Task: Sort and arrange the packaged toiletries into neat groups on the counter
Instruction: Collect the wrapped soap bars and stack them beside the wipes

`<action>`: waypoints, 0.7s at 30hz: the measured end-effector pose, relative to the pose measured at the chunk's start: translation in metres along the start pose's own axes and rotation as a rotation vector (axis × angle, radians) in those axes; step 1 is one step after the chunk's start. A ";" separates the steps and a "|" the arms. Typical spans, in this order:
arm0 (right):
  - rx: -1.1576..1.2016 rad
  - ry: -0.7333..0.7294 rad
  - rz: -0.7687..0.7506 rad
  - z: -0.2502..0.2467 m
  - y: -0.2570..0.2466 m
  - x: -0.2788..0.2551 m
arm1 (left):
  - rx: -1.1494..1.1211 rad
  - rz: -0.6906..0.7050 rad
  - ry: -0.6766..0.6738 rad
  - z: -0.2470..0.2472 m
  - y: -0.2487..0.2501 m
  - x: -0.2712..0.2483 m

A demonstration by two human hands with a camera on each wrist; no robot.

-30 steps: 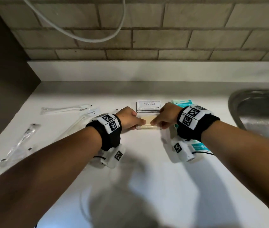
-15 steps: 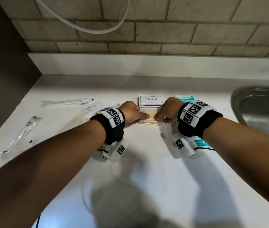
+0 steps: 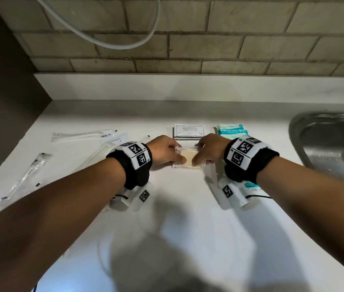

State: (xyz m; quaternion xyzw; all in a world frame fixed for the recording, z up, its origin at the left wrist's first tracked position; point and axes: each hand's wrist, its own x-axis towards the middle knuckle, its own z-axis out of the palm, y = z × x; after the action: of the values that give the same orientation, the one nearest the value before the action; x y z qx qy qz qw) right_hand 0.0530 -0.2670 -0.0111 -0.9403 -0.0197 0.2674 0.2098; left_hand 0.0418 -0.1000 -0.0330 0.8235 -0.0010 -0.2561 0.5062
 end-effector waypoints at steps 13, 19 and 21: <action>-0.290 0.148 -0.197 0.013 -0.007 -0.012 | 0.762 0.260 0.054 0.003 -0.010 -0.007; -0.303 0.145 -0.185 0.005 -0.007 -0.014 | 0.746 0.289 0.077 0.005 -0.001 -0.006; -0.306 0.146 -0.180 0.005 -0.007 -0.014 | 0.753 0.296 0.088 0.005 0.000 -0.005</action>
State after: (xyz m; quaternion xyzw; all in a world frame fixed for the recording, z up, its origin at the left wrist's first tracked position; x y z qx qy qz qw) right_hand 0.0395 -0.2608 -0.0054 -0.9725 -0.1291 0.1727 0.0881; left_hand 0.0350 -0.1030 -0.0324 0.9525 -0.1916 -0.1264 0.2002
